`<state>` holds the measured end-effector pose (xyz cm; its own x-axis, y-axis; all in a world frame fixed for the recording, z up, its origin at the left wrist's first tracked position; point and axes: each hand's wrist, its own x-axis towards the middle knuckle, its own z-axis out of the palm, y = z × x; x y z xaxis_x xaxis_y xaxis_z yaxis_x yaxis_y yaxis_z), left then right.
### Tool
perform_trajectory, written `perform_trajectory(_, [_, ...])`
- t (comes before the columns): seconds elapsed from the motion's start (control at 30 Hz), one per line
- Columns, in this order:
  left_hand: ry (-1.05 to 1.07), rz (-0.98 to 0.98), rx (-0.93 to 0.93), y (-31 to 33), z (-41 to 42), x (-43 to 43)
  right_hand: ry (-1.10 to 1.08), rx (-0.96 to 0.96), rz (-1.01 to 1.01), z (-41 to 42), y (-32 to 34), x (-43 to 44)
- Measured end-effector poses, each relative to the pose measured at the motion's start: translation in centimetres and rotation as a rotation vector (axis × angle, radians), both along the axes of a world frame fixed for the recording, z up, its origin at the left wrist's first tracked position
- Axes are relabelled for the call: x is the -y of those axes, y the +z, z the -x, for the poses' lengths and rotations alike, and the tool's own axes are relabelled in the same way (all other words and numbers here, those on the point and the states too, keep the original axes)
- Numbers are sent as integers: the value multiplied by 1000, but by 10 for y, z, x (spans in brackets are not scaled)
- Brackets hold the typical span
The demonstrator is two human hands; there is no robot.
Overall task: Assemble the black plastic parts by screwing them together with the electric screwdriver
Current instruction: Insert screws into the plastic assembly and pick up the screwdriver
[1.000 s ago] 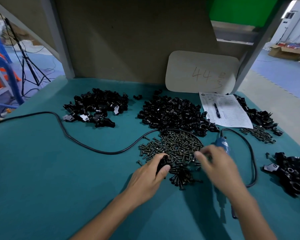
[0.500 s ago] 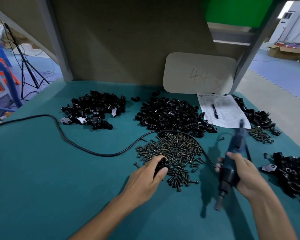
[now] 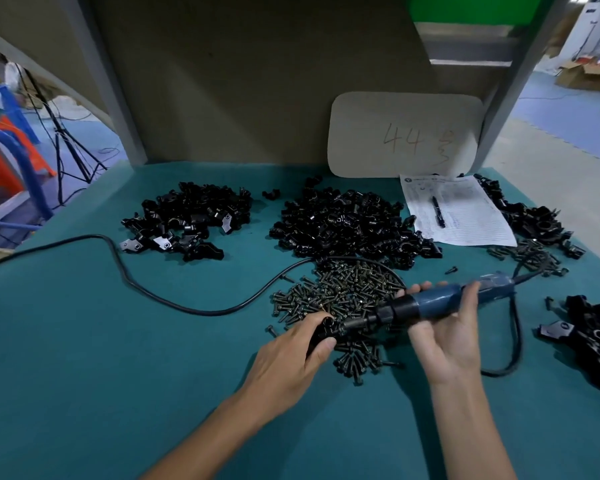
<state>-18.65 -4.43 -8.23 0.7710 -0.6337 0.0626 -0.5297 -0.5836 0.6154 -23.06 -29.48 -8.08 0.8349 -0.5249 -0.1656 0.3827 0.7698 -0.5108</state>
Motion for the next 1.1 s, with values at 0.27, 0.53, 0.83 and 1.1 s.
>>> perform_trajectory(0.27, [2, -4, 61, -4, -1, 0, 8, 48, -123, 1, 2, -9])
perform_trajectory(0.53, [-2, -29, 99, -8, -3, 0, 7, 145, -173, 6, 6, -14])
perform_trajectory(0.83, [-18, -34, 171, -11, -3, 0, 26, 156, -112, 10, 6, -12])
perform_trajectory(1.1, [21, -63, 180, -14, -1, 2, -45, 9, -8, 2, 4, -19])
